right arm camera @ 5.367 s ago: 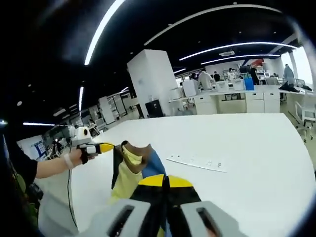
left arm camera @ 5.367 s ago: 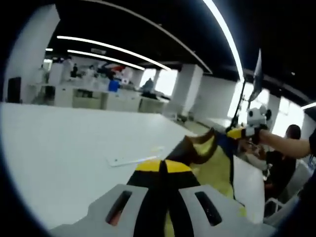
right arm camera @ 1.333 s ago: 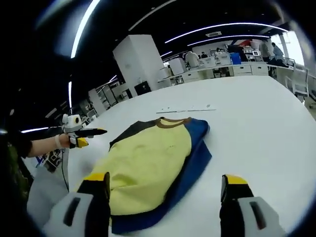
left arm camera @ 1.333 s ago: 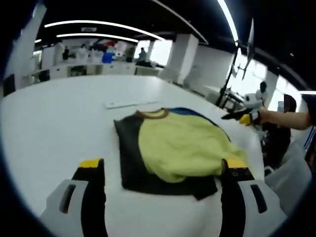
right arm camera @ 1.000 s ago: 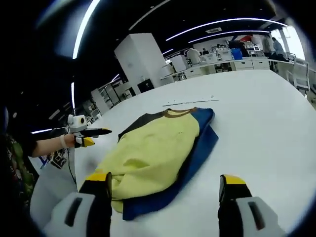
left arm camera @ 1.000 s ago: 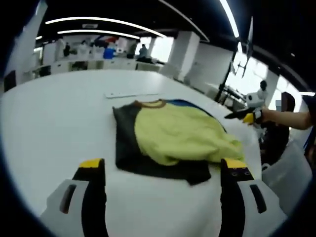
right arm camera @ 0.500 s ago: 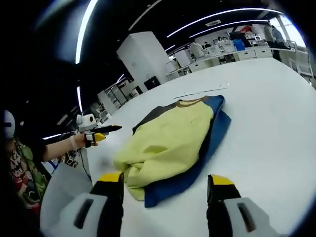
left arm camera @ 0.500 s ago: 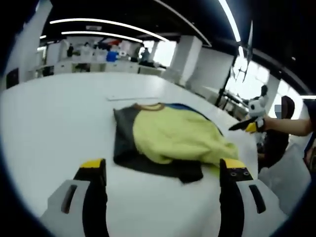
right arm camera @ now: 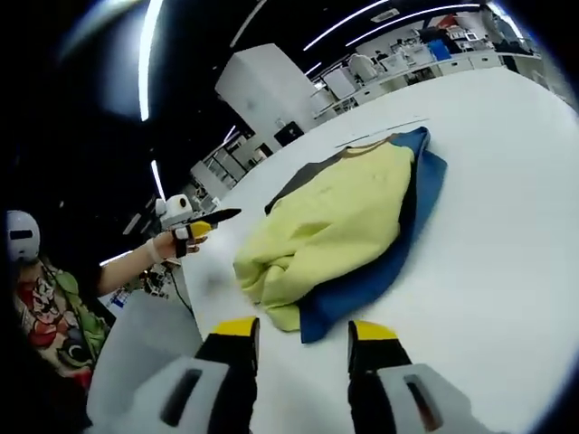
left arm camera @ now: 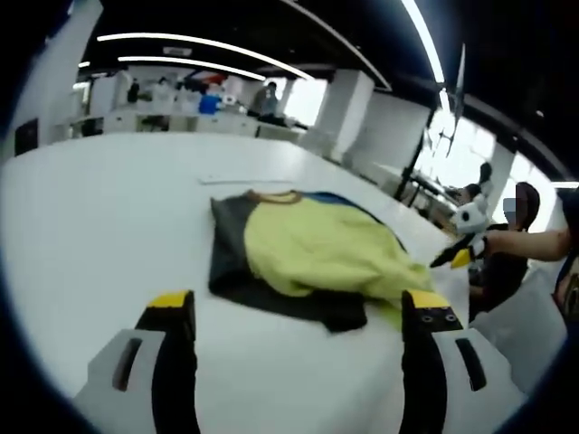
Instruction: Fold the garment on the visible template until the final outline fits inside the template.
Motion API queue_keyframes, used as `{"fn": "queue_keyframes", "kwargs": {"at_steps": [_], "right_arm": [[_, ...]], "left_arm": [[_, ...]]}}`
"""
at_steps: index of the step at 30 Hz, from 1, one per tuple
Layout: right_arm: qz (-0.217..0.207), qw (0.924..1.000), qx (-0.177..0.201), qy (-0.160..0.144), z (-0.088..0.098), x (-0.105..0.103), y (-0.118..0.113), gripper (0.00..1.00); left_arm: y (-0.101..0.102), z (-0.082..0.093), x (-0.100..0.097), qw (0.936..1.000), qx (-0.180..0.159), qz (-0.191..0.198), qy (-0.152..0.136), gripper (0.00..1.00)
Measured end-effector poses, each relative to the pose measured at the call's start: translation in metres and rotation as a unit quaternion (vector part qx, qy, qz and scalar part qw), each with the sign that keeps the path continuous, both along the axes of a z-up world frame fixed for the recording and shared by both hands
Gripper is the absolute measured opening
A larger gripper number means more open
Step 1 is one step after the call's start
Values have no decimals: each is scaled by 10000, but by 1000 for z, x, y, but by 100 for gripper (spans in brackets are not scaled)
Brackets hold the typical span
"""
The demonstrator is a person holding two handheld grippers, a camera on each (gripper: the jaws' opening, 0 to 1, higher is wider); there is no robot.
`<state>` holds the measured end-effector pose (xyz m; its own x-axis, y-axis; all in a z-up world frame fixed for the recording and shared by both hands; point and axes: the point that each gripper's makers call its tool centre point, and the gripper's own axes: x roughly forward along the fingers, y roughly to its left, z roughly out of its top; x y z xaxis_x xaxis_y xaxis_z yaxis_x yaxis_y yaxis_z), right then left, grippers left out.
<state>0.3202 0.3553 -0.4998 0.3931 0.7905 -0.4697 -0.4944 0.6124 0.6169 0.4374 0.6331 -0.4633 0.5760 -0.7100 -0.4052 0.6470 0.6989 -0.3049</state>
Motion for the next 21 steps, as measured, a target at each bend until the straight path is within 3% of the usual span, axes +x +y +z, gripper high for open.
{"fn": "queue_keyframes", "kwargs": {"at_steps": [7,21], "right_arm": [[-49,9999,-10,148,-11,1,2,23],[-105,9997,-9,202,-23,11,7,14]], "left_arm": [[1,4,-6,9999,-112,57,-23,90],[7,6,-11,9996,-234,164,16,89]]}}
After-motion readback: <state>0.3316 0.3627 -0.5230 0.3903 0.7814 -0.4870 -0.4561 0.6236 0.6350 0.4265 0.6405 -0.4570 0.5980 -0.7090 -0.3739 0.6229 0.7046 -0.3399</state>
